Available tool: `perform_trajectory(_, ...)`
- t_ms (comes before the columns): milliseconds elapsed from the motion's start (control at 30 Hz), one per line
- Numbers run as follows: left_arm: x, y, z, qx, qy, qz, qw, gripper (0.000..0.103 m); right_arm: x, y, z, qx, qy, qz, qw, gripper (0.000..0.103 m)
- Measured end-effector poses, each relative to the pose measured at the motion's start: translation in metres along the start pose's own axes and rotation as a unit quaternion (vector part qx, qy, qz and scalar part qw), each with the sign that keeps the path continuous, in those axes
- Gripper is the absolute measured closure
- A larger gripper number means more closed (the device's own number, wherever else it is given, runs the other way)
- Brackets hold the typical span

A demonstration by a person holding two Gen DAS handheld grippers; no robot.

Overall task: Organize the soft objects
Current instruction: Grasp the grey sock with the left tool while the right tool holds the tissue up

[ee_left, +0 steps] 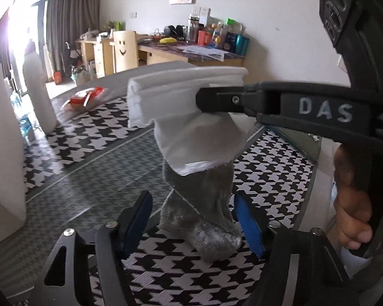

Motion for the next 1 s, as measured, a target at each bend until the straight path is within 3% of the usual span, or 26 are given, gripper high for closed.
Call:
perform_trajectory(67, -0.005, -0.001, 0.0, 0.003, -0.009, 0.009, 0.9999, 0.052, 0.0, -0.001, -0.001, -0.002, 0.001, 0.001, 1.0, 0.094)
perform_trajectory(133, -0.009, -0.002, 0.002, 0.01, -0.015, 0.016, 0.9997, 0.072, 0.0, -0.001, -0.002, -0.005, 0.002, 0.001, 1.0, 0.094)
perform_trajectory(233, -0.013, -0.002, 0.002, 0.012, -0.024, 0.023, 0.9994, 0.091, 0.001, -0.001, -0.004, -0.006, 0.003, 0.0, 1.0, 0.094)
perform_trajectory(300, -0.013, -0.001, 0.002, 0.012, -0.026, 0.023, 0.9993, 0.097, 0.001, -0.001, -0.003, -0.007, 0.003, 0.0, 1.0, 0.094)
perform_trajectory(467, -0.003, -0.003, 0.003, 0.005, -0.025, 0.015, 0.9995, 0.098, 0.003, 0.0, -0.006, -0.011, 0.004, -0.001, 1.0, 0.094)
perform_trajectory(667, 0.022, -0.006, 0.007, -0.006, 0.0, -0.003, 1.0, 0.098, 0.006, 0.004, -0.012, -0.02, 0.003, -0.005, 1.0, 0.094)
perform_trajectory(767, 0.028, -0.012, 0.012, -0.007, 0.016, 0.006, 0.9998, 0.098, 0.008, 0.006, -0.011, -0.021, 0.001, -0.008, 1.0, 0.094)
perform_trajectory(1000, 0.055, -0.01, 0.027, 0.005, 0.042, -0.027, 0.9987, 0.098, 0.013, 0.007, -0.008, -0.014, -0.007, -0.015, 1.0, 0.094)
Point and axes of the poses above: each gripper's, at about its wrist camera, not at the fingertips, and x roughly against the way its jaws point, z to its left, y to its top, the point moved 4 cm from there along -x, roughly the way its jaws point, and after that the axes turned 12 degrees about -y, right-handed, at the moved point
